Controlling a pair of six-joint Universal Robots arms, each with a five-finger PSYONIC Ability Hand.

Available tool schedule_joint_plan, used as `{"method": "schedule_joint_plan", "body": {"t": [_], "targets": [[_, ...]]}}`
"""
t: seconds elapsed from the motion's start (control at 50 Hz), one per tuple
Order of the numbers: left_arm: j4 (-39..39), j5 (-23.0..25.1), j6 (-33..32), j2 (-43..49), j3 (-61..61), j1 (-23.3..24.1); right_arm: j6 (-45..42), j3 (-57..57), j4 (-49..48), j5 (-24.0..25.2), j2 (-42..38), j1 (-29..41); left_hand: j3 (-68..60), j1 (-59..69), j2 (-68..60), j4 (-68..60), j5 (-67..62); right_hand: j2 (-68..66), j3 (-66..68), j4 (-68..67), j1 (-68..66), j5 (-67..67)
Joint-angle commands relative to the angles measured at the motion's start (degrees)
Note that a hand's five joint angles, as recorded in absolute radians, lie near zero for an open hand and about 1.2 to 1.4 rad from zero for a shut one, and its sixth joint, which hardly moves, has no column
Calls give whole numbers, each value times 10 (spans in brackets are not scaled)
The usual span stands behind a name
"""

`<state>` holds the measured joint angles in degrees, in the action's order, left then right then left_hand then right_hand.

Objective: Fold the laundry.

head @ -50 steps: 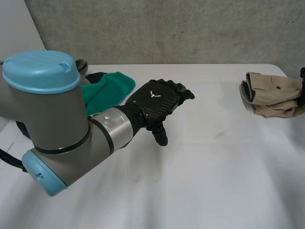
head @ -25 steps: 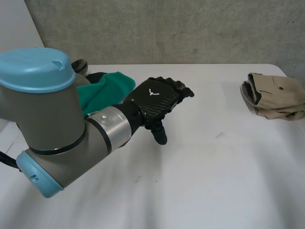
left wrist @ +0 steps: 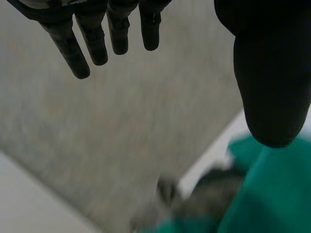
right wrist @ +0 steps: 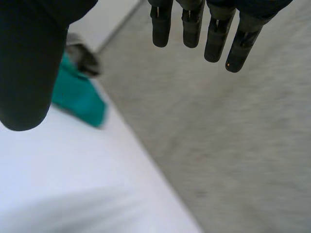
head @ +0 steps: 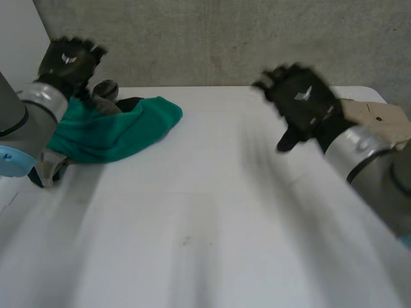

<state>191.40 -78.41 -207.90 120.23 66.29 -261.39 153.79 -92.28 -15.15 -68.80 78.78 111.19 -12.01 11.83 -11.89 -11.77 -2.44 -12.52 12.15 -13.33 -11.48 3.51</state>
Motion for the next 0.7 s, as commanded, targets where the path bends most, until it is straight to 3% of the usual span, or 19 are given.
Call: {"method": "schedule_joint_plan", "body": {"t": [0.02,0.12,0.2,0.3,0.34,0.44,0.5,0.54,0.7], "targets": [[-1,5,-123,174,-99,-55,-20,-53,15,-4,-21,25,20,-18,18,17,24,25,-21,33,15,-35],[9,27,-131,226,-135,-66,-28,-73,16,-5,-36,18,1,1,0,-1,5,25,-21,33,15,-35],[25,49,-125,249,-150,-66,-28,-86,15,-10,-38,12,-147,148,-148,-149,-142,25,-21,33,15,-35],[28,57,-87,247,-136,-58,-29,-96,15,-20,-46,12,-591,593,-593,-594,-587,25,-21,33,15,-35],[33,56,-77,239,-125,-54,-29,-97,15,-23,-49,12,-680,681,-681,-682,-675,25,-21,33,15,-35],[74,45,-56,188,-93,-47,-29,-98,15,-27,-53,12,-680,682,-681,-682,-676,25,-21,33,15,-35],[101,31,-39,158,-67,-45,-29,-98,15,-27,-53,12,-462,464,-463,-465,-458,25,-21,33,15,-35],[104,29,-30,147,-53,-43,-29,-98,15,-27,-53,12,-399,401,-401,-402,-395,25,-21,33,15,-35],[97,35,-19,132,-22,-37,-29,-98,15,-27,-54,12,-379,381,-380,-381,-375,25,-21,33,15,-35]]}}
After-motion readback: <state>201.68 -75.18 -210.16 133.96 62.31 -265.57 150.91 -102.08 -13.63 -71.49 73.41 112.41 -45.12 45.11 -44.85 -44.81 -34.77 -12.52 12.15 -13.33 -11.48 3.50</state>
